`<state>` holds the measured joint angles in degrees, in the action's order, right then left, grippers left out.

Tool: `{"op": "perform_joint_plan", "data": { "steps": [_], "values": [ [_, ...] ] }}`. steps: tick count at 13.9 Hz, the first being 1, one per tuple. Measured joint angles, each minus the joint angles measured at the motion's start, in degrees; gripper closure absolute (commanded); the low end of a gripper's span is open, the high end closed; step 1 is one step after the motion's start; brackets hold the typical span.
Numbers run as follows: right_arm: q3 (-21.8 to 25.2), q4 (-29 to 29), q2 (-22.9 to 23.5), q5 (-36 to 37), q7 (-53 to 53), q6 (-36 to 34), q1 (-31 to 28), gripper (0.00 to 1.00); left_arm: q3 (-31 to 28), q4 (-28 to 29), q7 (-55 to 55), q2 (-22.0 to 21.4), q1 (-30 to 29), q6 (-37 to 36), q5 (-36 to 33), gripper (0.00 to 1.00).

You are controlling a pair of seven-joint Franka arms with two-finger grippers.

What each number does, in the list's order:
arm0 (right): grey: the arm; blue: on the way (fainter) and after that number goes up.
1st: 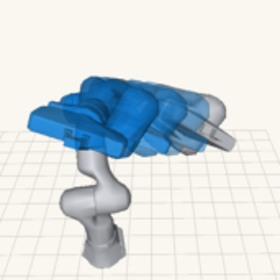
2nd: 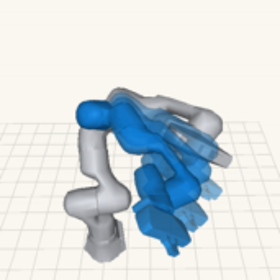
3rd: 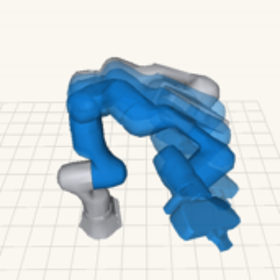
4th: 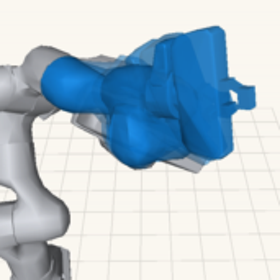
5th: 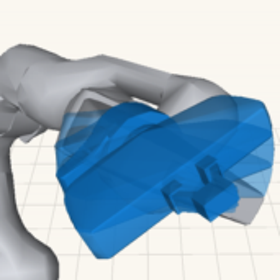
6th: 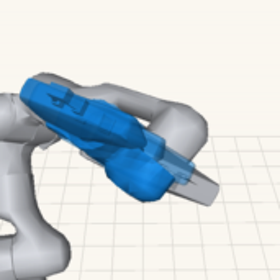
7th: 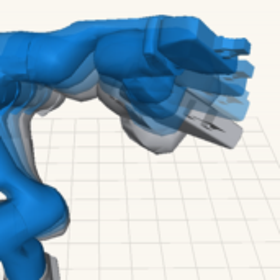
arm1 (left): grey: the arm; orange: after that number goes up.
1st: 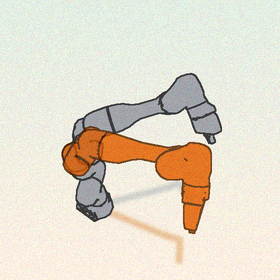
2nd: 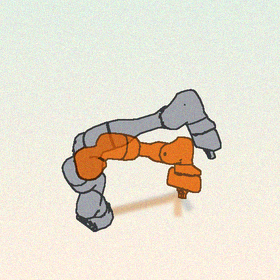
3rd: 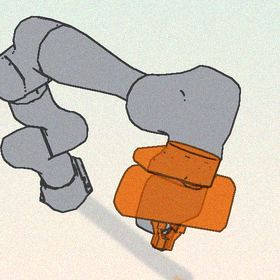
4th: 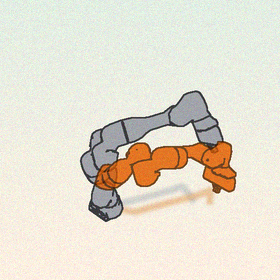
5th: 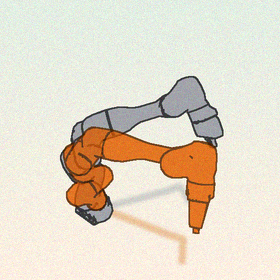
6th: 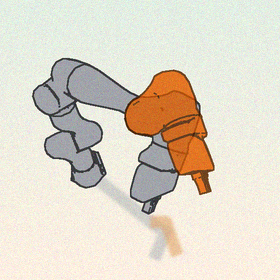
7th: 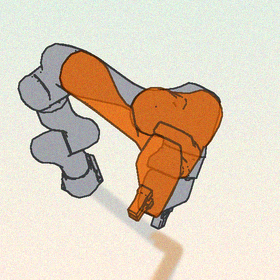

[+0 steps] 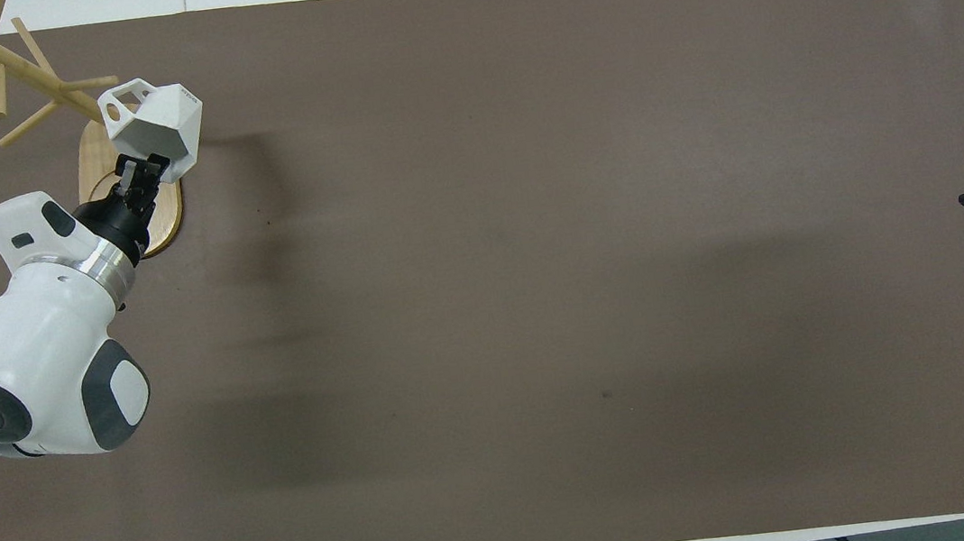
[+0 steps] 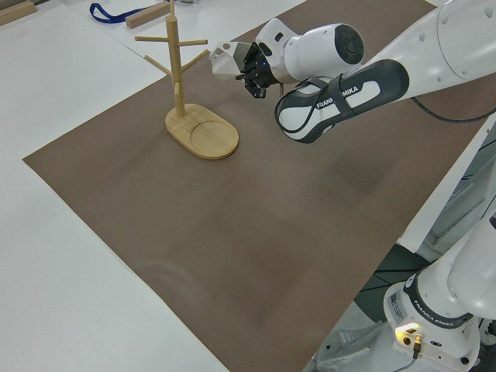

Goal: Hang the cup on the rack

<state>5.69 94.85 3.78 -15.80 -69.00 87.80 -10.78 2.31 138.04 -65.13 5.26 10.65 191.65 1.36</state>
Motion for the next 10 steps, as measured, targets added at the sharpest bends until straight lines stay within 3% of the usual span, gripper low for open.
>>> {"op": "perform_joint_plan", "data": {
  "steps": [3, 6, 10],
  "values": [
    [-0.31, -4.06, -0.51, 5.62, 20.52, -1.46, 4.81, 0.0, 0.08, -2.32, -0.04, 2.61, -0.13, 0.0, -3.74, 1.0],
    [-0.27, -6.39, -0.7, 6.81, 39.76, -6.41, 5.15, 0.0, 0.12, -3.47, -0.25, 3.62, -0.83, 0.0, -9.97, 1.0],
    [-0.09, -6.88, -2.78, 12.98, 52.86, -9.1, 8.1, 0.0, 0.19, -4.2, -0.25, 3.92, -3.29, -0.04, -12.24, 1.0]
  ]
}}
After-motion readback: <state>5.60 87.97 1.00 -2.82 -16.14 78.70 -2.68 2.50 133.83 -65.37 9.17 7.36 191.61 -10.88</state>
